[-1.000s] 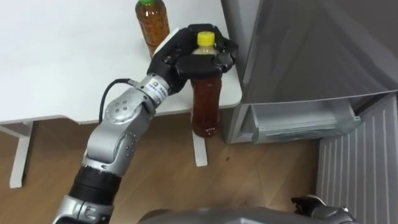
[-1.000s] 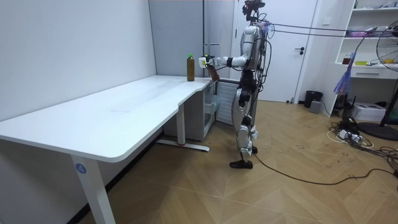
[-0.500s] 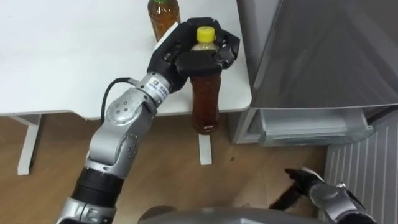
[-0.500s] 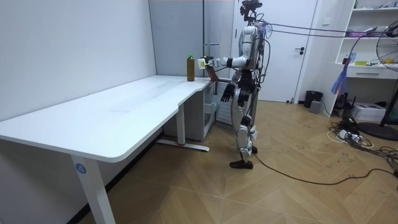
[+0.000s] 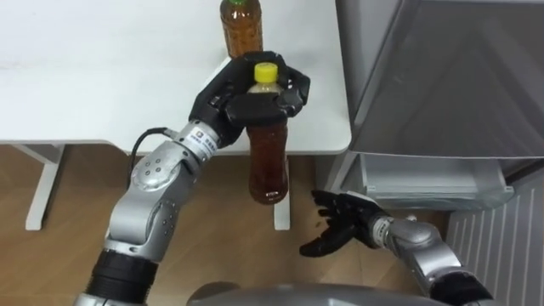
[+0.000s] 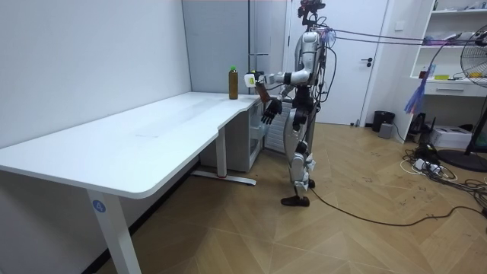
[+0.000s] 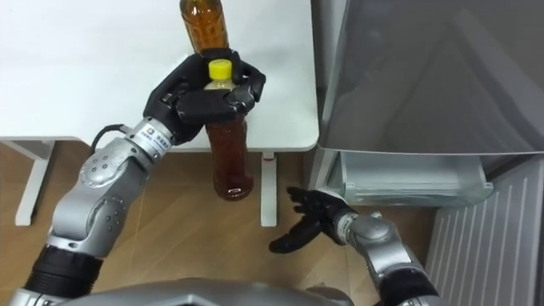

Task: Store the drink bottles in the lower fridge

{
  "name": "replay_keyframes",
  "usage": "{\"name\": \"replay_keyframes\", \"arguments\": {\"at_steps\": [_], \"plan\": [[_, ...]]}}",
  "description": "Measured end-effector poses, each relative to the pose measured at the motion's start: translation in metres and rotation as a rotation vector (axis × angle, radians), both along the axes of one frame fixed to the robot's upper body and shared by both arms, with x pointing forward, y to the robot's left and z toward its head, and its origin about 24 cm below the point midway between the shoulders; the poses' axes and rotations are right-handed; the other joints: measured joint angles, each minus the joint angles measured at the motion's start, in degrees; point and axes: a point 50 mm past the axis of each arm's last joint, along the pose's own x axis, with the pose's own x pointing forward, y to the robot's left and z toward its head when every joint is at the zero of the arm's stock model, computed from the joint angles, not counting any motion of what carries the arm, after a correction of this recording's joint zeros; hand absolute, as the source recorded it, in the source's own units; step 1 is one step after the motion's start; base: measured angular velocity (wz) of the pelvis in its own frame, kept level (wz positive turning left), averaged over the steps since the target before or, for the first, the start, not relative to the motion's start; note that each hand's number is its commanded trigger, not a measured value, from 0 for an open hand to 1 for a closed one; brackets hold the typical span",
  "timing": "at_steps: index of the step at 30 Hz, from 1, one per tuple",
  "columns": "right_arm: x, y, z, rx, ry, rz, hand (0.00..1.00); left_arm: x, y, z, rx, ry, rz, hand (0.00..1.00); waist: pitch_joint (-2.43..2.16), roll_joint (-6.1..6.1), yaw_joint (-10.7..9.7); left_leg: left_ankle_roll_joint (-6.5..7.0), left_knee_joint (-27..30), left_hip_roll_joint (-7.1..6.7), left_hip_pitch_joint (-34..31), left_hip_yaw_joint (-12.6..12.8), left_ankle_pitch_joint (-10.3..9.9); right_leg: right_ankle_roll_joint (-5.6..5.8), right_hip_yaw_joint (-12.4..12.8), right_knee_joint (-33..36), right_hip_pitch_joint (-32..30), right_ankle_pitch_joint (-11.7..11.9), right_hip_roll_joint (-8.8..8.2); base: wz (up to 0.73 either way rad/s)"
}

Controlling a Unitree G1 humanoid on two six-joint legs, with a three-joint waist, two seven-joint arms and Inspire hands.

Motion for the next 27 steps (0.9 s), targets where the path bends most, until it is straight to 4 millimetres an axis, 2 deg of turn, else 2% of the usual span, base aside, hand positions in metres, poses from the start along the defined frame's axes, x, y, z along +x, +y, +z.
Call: {"name": "replay_keyframes", "arguments": {"at_steps": [5, 10, 20, 22, 27], "plan": [[0.004, 0.009, 0.014, 0.115, -0.047, 0.03, 0.0, -0.003, -0.002, -0.002, -0.007, 0.002, -0.034, 1.0, 0.26, -0.73, 0.02, 0.02, 1.18, 0.0, -1.25, -0.02, -0.01, -0.02, 0.08, 0.11, -0.78, 0.0, -0.1, 0.0], [0.004, 0.015, 0.019, 0.169, -0.049, 0.077, 0.0, -0.012, 0.0, -0.011, -0.004, 0.037, -0.057, 1.0, -0.01, -1.42, 0.0, 0.27, 1.76, 0.0, -1.43, 0.05, -0.17, -0.01, 0.2, 0.13, -0.7, 0.0, -0.14, 0.0], [0.001, 0.023, 0.022, 0.285, -0.019, 0.099, 0.0, -0.021, 0.0, -0.02, 0.005, 0.078, -0.075, 1.0, 0.02, -1.37, -0.12, 0.27, 1.84, 0.02, -1.77, -0.07, -0.17, -0.02, -0.8, 0.13, -0.48, 0.01, -0.14, 0.05], [0.001, 0.024, 0.023, 0.315, -0.015, 0.091, 0.0, -0.022, -0.002, -0.022, 0.005, 0.085, -0.083, 1.0, 0.08, -1.3, -0.19, 0.27, 1.82, 0.02, -1.78, -0.22, -0.17, -0.02, -1.0, 0.13, -0.44, 0.01, -0.14, 0.03], [0.001, 0.027, 0.025, 0.388, -0.007, 0.072, 0.0, -0.025, -0.01, -0.027, 0.006, 0.11, -0.117, 1.0, 0.71, -0.3, -0.08, 0.33, 1.83, 0.11, -2.1, -0.15, -0.23, -0.02, -0.98, 0.46, -0.96, 0.01, -0.15, 0.0]]}}
